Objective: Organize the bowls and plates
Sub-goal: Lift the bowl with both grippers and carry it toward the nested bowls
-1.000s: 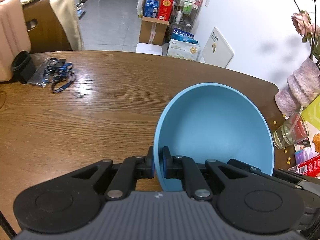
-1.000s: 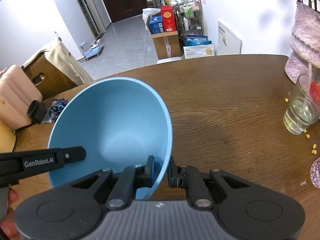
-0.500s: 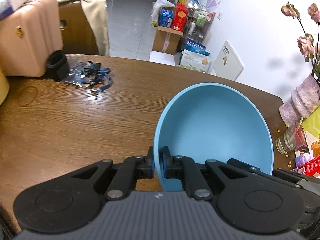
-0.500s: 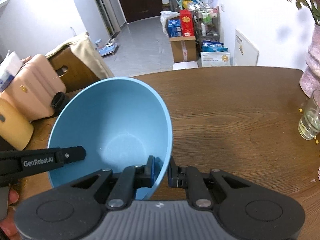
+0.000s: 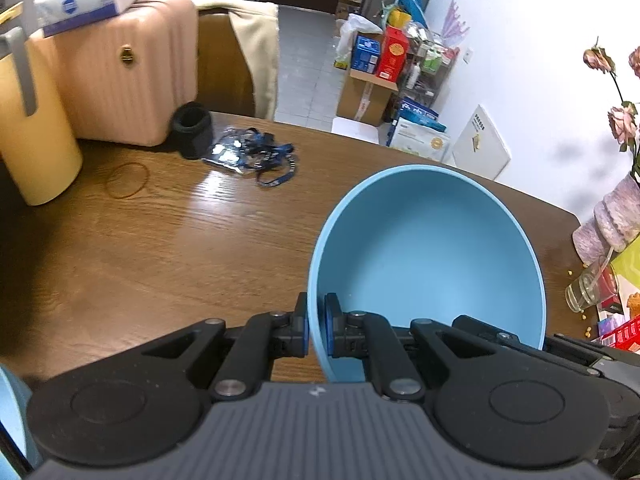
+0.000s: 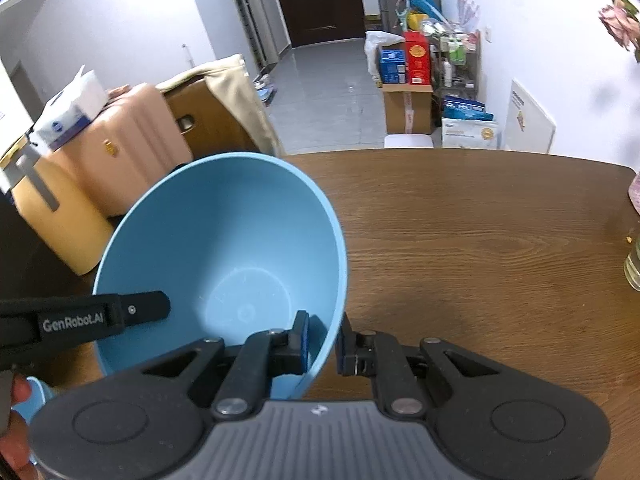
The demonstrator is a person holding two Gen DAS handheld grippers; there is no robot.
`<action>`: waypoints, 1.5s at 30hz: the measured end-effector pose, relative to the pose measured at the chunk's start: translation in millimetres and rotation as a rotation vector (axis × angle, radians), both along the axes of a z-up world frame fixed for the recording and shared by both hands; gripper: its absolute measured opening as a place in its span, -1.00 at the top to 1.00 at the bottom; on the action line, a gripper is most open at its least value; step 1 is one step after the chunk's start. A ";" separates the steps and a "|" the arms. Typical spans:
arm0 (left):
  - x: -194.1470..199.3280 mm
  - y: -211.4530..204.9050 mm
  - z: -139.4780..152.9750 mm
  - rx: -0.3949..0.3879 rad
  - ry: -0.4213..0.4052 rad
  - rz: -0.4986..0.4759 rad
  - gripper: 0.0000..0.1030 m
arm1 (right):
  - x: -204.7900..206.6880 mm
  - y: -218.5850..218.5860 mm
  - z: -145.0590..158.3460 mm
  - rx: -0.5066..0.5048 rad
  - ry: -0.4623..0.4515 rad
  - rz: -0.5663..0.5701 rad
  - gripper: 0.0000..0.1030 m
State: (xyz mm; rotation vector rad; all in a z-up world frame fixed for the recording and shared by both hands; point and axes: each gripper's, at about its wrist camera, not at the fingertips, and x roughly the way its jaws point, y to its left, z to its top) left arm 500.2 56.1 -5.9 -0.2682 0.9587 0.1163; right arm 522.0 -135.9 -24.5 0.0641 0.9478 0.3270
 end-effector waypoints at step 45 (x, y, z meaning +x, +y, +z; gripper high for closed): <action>-146.8 205.1 2.7 -0.020 0.017 0.319 0.85 | -99.5 227.3 3.7 -0.048 0.027 0.345 0.75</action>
